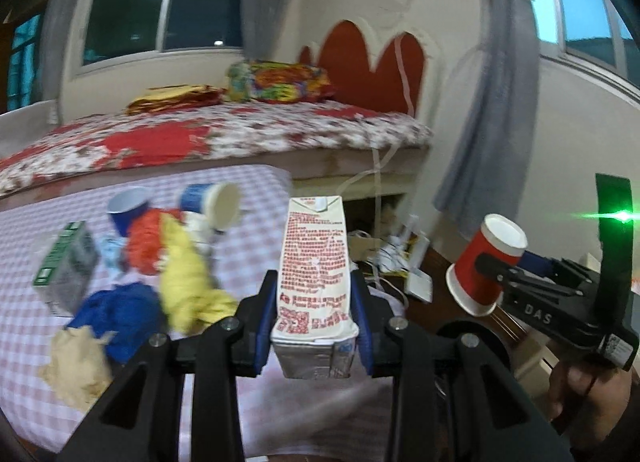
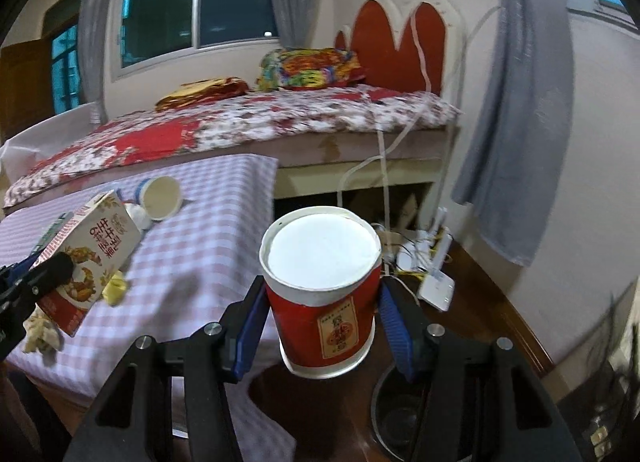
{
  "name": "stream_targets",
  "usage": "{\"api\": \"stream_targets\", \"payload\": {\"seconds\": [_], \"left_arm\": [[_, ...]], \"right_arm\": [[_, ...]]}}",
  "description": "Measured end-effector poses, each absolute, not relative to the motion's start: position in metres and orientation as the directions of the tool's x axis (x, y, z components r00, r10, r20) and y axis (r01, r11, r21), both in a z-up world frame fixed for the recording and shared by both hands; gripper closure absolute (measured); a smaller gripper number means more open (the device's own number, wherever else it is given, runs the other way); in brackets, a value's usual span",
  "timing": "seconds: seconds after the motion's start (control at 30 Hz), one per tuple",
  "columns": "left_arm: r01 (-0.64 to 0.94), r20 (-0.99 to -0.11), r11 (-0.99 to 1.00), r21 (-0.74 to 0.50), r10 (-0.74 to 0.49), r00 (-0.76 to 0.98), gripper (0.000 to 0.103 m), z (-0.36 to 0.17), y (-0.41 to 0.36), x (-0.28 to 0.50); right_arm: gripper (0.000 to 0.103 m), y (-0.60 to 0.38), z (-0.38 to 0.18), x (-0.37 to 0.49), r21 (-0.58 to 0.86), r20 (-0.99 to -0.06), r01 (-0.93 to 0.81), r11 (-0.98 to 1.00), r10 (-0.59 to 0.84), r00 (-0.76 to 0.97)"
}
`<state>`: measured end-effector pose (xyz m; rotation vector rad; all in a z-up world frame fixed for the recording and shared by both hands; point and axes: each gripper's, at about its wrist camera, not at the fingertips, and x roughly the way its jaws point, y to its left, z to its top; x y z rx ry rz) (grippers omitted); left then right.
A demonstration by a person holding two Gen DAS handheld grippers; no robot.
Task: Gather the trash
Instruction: 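Carry the carton and red cup over the black bin with both tools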
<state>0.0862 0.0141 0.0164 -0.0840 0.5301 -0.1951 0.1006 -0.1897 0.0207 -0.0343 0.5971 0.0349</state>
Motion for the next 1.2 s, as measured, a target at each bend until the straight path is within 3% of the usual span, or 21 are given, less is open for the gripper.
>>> {"api": "stream_targets", "payload": {"seconds": [0.5,1.2], "left_arm": [[0.418,-0.557,0.895,-0.159,-0.430,0.710,0.067,-0.015,-0.110,0.102],[0.527,-0.702,0.826,-0.198,-0.495,0.512,0.067,-0.105,-0.207,0.140]], "right_arm": [[0.046,-0.299,-0.025,0.091,-0.009,-0.637,0.133,0.991,-0.108,0.763],[0.046,-0.376,-0.122,0.119,0.022,-0.790,0.203,0.979,-0.108,0.603]]}}
